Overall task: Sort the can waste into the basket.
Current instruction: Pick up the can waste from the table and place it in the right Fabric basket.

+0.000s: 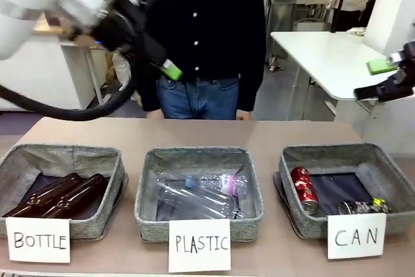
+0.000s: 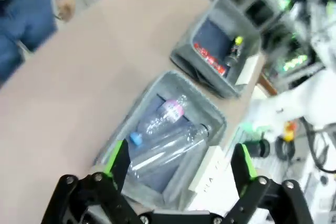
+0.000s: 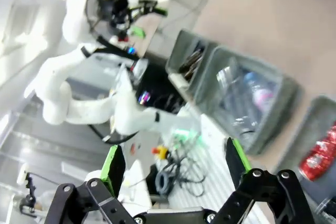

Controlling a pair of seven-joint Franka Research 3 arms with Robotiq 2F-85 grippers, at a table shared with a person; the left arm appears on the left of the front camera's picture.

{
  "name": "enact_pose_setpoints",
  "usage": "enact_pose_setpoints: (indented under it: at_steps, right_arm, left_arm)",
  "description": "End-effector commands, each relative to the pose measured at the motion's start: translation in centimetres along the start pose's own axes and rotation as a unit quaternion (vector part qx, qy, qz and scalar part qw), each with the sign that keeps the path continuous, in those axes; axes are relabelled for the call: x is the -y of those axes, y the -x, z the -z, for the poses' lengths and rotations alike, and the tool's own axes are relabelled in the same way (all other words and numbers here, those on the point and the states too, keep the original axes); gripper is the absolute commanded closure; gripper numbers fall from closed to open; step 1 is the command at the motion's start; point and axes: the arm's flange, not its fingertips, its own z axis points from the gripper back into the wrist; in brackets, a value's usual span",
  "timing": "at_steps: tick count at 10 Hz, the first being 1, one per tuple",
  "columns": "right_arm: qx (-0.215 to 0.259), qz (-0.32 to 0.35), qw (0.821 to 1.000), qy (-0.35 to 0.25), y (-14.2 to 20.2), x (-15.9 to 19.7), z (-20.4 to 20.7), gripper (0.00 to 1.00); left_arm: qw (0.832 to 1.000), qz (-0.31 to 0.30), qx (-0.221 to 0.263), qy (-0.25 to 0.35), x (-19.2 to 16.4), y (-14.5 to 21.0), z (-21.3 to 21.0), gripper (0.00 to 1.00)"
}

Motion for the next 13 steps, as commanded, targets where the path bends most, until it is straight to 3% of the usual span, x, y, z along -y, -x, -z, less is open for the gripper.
enact_pose_setpoints:
  at_steps: [1,2,3,4,5,6,7,13]
  right_arm:
    - [-0.072,0.032,0.996,-0.045,-1.6,-0.7,5.4,0.00]
    - [-0.099,0.037,0.993,-0.049,-2.1,-1.3,8.4,0.00]
    - [-0.094,0.036,0.994,-0.048,-2.8,-1.6,9.6,0.00]
    - [-0.071,0.043,0.995,-0.047,-4.0,-1.3,9.4,0.00]
    - [-0.036,0.046,0.998,-0.002,-5.3,-0.5,8.3,0.00]
    - [0.009,0.068,0.994,0.089,-6.9,1.0,7.1,0.00]
    - [-0.082,0.035,0.995,-0.033,-3.3,-0.9,9.9,0.00]
    - [-0.082,0.035,0.995,-0.033,-3.3,-0.9,9.9,0.00]
  left_arm:
    - [0.992,-0.086,0.092,-0.009,-2.2,6.5,-5.0,0.00]
    - [0.982,-0.133,0.129,0.031,-4.5,9.3,-7.6,0.00]
    - [0.970,-0.166,0.167,0.058,-6.9,11.7,-8.8,0.00]
    - [0.959,-0.191,0.176,0.109,-9.4,13.7,-8.9,0.00]
    - [0.951,-0.226,0.167,0.127,-11.9,15.4,-8.1,0.00]
    - [0.945,-0.265,0.132,0.137,-14.8,16.9,-6.7,0.00]
    - [0.958,-0.212,0.166,0.094,-9.9,15.4,-9.9,0.00]
    - [0.958,-0.212,0.166,0.094,-9.9,15.4,-9.9,0.00]
